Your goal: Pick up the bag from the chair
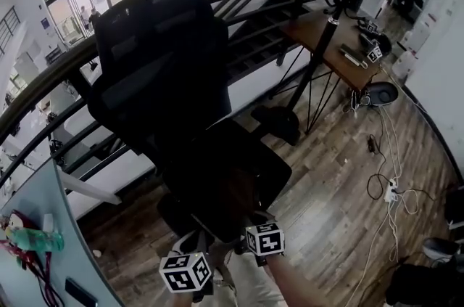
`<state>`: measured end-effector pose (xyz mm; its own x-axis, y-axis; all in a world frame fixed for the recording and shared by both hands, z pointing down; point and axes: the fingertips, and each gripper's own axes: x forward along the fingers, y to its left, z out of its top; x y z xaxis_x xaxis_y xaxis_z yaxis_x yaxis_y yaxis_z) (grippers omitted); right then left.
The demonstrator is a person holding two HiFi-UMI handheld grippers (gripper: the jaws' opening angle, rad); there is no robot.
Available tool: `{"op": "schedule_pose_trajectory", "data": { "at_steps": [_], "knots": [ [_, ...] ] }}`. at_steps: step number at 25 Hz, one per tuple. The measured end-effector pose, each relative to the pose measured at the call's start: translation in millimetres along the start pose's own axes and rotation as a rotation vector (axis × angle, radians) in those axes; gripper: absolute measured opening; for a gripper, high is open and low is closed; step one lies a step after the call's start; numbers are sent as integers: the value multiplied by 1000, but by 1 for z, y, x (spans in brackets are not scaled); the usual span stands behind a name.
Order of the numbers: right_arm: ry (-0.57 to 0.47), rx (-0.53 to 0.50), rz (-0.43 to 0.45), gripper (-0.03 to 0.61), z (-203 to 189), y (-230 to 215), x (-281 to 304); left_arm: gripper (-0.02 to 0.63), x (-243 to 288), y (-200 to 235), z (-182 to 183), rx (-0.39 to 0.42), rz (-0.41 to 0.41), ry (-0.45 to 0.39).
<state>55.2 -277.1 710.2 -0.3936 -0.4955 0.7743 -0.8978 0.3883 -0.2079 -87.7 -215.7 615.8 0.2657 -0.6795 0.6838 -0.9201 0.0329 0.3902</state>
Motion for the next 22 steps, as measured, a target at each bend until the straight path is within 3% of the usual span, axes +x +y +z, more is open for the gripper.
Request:
{"op": "schedule_pose_trajectory", "data": {
  "at_steps": [22],
  "knots": [
    [-139,34,-16,21,-21,56,-144,3,-98,-24,-35,73,-86,-37]
  ]
}}
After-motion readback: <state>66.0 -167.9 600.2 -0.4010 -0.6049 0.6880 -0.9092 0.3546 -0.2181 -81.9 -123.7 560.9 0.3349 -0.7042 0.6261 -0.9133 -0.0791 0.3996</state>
